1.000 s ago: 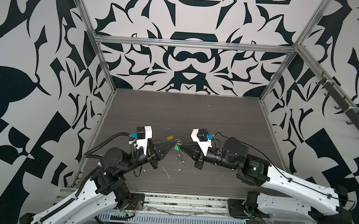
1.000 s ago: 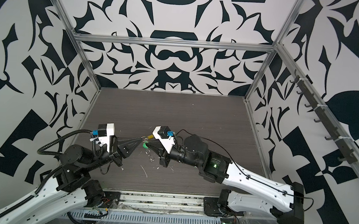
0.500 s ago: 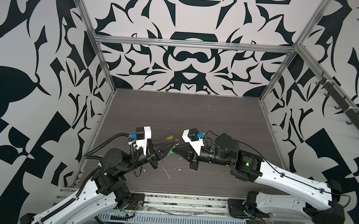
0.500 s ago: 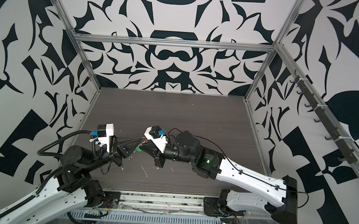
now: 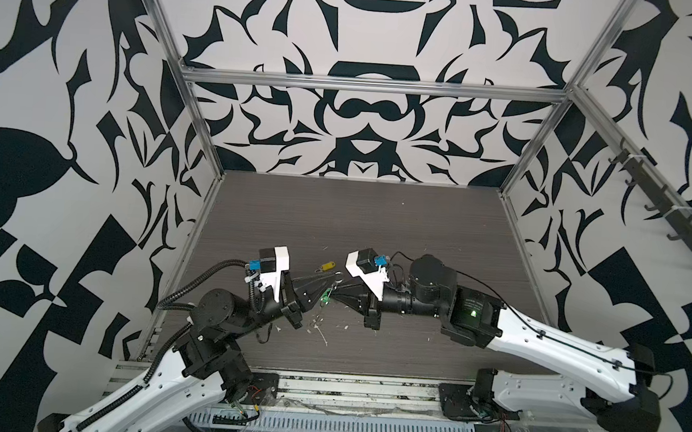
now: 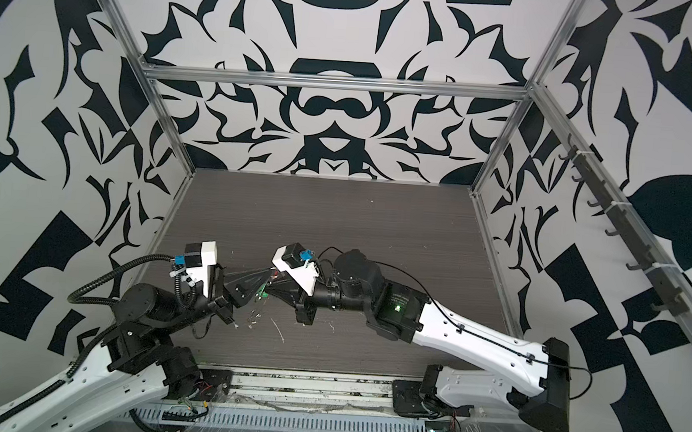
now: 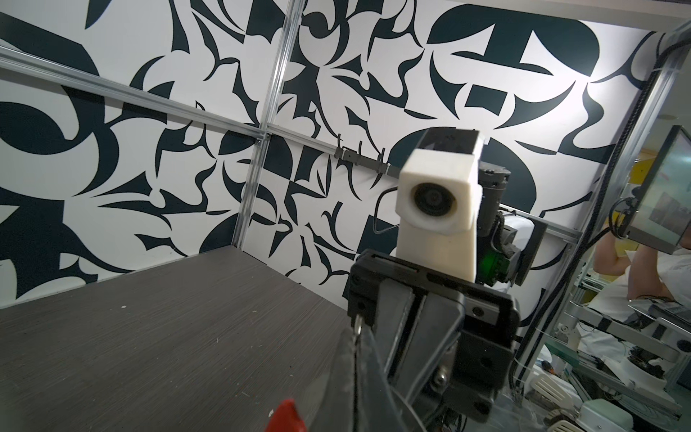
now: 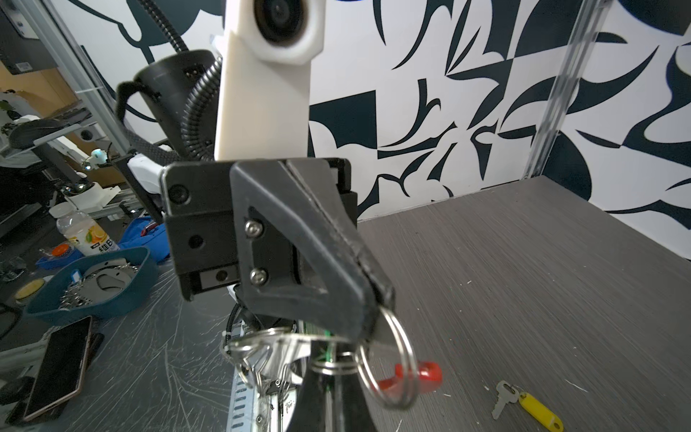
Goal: Remove the keys from the keyring
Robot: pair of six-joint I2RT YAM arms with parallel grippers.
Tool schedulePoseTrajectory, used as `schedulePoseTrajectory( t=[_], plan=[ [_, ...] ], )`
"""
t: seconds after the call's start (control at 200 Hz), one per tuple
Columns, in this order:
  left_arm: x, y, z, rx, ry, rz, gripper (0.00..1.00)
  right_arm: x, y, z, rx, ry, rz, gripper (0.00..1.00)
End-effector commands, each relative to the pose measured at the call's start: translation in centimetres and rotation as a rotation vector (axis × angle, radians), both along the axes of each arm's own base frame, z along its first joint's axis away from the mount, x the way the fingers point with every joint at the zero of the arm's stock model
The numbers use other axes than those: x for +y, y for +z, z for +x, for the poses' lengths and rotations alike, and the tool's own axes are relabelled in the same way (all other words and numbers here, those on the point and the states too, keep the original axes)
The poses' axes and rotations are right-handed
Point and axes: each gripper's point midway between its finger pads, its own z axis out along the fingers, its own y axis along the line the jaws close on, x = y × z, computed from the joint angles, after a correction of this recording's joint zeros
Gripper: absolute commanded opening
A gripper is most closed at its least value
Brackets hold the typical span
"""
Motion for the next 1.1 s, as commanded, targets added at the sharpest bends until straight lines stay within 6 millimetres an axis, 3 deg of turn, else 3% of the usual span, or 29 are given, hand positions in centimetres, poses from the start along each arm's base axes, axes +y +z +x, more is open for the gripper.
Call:
schedulePoseTrajectory(
  t=[0.0, 0.1, 0.335, 0.64, 0.765, 1.095],
  plan=[
    [0.9, 1.2, 0.1, -0.036, 0.040, -0.039, 0.00, -0.1, -0.9, -2.6, 0.044, 0.103, -0.023, 0.00],
    [0.6, 0.9, 0.1, -0.029, 0.028, -0.031, 0.00, -0.2, -0.5, -2.3, 0.017, 0.087, -0.003, 0.00],
    [0.2, 0.3, 0.6, -0.007, 0.029, -0.041, 0.00, 1.0, 2.7, -2.1, -0.053, 0.115, 0.086, 0.00],
    [-0.4, -1.1, 1.5, 0.020, 0.048, -0.010, 0.00, 2.7, 4.6, -4.4, -0.106, 0.222, 0.112, 0.00],
    [-0.2, -1.2, 1.6, 0.016, 0.069, 0.000, 0.00, 2.9, 4.0, -5.1, -0.099, 0.236, 0.086, 0.00],
    [0.8, 0.2, 0.0, -0.014, 0.035, -0.005, 0.00, 0.3, -0.8, -1.9, -0.042, -0.001, -0.050, 0.00]
  ],
)
